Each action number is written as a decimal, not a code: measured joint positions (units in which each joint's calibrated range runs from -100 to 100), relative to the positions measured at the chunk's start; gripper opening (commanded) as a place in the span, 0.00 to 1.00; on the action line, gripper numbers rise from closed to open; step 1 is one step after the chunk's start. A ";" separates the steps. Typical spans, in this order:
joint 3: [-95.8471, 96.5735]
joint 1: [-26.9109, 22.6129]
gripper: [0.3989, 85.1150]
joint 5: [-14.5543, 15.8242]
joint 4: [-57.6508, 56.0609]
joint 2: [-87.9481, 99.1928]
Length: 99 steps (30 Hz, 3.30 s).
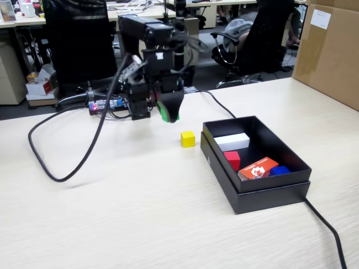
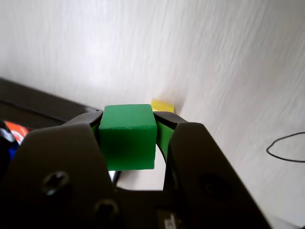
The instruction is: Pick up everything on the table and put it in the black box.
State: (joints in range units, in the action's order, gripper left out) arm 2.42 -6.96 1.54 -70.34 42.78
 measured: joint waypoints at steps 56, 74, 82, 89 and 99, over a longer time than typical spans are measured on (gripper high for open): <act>-39.16 -8.30 0.46 4.69 -0.70 -49.84; -3.56 -5.91 0.55 5.27 -0.70 -3.75; 9.58 -5.71 0.58 7.86 -0.39 1.55; 18.90 -6.11 0.58 11.23 2.17 1.68; 22.00 -6.11 0.58 12.26 12.23 -5.70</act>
State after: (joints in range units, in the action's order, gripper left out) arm 24.42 -13.06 13.80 -58.11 37.09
